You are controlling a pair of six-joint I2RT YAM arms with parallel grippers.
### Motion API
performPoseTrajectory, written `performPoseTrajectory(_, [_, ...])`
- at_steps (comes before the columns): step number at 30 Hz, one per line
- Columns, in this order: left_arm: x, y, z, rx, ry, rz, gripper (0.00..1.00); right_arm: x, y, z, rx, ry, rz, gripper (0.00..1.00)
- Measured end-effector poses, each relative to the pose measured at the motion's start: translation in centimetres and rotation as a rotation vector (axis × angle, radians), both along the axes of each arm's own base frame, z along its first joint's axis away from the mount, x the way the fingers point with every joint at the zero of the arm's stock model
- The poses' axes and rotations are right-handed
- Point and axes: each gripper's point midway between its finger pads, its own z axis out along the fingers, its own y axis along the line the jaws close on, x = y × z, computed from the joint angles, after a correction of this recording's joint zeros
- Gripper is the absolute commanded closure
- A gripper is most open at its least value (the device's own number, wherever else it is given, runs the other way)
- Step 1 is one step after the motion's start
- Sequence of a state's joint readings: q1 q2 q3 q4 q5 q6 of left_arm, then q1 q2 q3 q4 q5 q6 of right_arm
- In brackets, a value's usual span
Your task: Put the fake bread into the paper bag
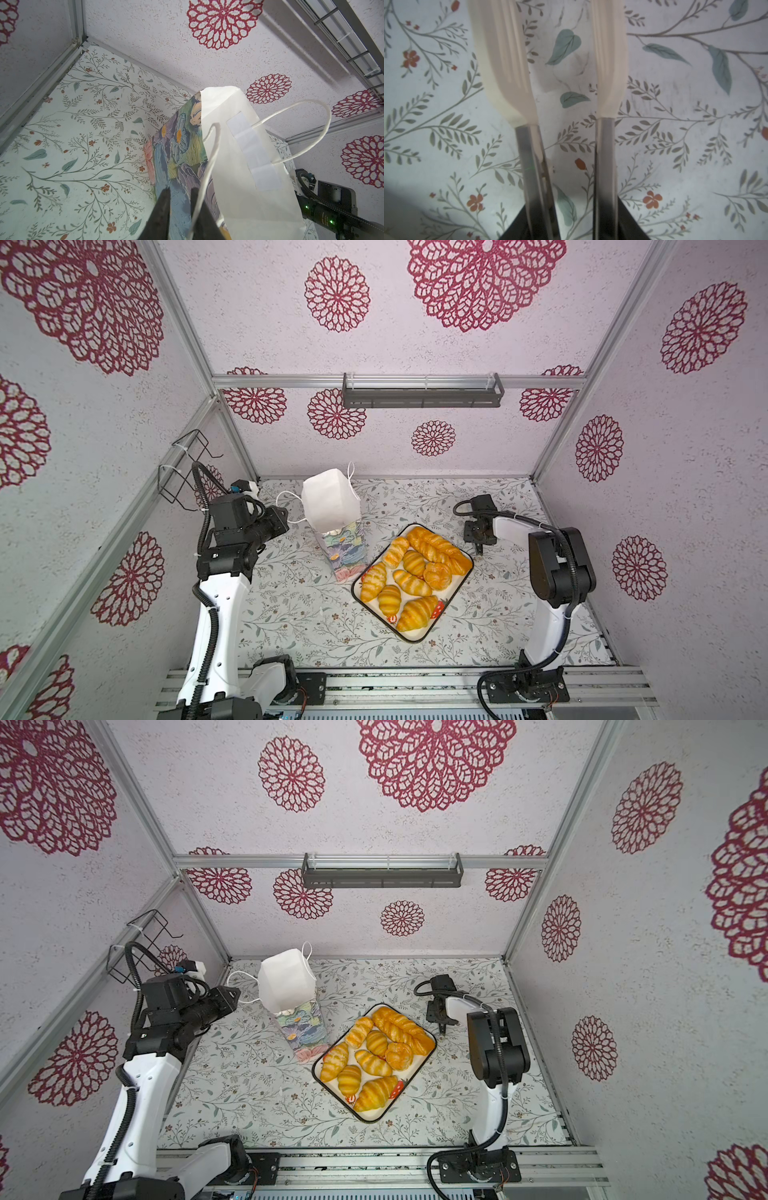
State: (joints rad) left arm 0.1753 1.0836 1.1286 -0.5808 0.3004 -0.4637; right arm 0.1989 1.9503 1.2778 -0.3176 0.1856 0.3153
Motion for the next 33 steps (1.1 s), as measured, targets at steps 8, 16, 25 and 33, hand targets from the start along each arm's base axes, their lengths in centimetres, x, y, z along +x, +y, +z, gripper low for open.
performPoseTrajectory(8, [0.0, 0.0, 0.0, -0.001, 0.0, -0.001, 0.78, -0.3, -0.1, 1.8, 0.004, -0.029, -0.002, 0.68])
performPoseTrajectory(16, [0.0, 0.0, -0.1, -0.002, 0.003, -0.002, 0.78, -1.2, -0.1, 1.9, -0.009, -0.011, 0.001, 0.72])
performPoseTrajectory(25, [0.0, 0.0, -0.2, -0.003, 0.004, -0.002, 0.78, -3.3, 1.3, 6.8, 0.005, -0.079, 0.035, 0.72])
performPoseTrajectory(33, [0.0, -0.1, -0.2, -0.004, 0.004, -0.003, 0.79, -5.5, 3.8, 11.5, 0.027, -0.147, 0.1, 0.73])
